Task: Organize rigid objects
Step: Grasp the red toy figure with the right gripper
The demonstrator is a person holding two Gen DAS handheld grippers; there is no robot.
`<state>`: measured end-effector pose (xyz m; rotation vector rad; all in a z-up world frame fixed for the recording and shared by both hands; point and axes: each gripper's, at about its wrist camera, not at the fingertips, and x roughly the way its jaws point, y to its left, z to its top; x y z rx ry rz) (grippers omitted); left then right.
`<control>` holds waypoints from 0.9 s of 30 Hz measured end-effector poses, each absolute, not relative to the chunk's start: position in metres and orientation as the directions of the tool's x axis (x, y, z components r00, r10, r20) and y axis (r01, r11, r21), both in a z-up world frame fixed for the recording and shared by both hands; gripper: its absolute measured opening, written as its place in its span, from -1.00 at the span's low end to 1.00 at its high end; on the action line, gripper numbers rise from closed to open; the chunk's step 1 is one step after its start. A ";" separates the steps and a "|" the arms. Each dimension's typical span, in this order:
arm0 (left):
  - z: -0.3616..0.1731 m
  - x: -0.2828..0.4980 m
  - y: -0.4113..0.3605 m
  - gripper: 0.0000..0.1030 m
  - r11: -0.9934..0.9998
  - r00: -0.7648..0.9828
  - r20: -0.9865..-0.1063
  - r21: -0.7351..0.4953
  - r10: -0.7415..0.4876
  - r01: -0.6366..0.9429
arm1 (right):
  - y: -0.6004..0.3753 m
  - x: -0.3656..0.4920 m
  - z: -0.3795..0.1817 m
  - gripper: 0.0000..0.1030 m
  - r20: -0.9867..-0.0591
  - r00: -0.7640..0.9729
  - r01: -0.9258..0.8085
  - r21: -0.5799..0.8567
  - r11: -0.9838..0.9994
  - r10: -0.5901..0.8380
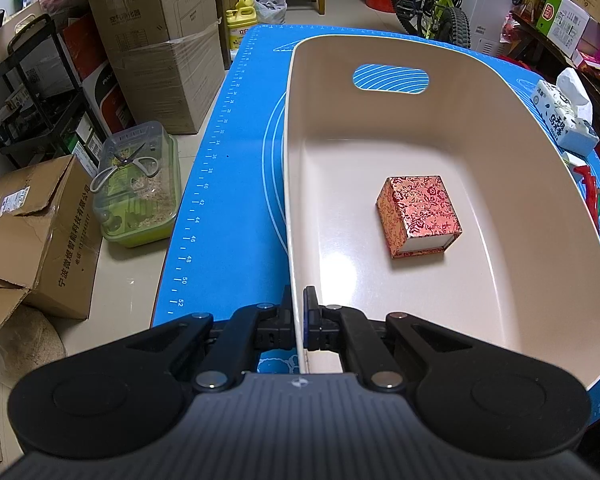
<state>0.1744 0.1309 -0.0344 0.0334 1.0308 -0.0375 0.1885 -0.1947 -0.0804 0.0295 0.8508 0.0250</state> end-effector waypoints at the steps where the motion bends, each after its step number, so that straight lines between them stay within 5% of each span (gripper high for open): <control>1: -0.034 0.174 0.131 -0.91 0.999 0.514 -0.858 0.010 -0.015 0.047 | -0.194 0.188 -0.083 0.51 -0.756 0.654 -0.010 0.034 0.999 0.032; 18: -0.034 0.174 0.131 -0.91 0.999 0.513 -0.858 0.009 -0.017 0.047 | -0.197 0.207 -0.115 0.21 -0.783 0.622 -0.015 0.018 1.000 0.024; 23: -0.034 0.174 0.131 -0.91 0.999 0.514 -0.858 0.009 -0.016 0.047 | -0.196 0.205 -0.115 -0.25 -0.769 0.638 -0.031 0.036 0.999 0.048; 27: -0.034 0.174 0.131 -0.90 0.999 0.514 -0.858 0.009 -0.016 0.046 | -0.199 0.198 -0.113 -0.28 -0.744 0.667 -0.001 0.062 0.998 0.047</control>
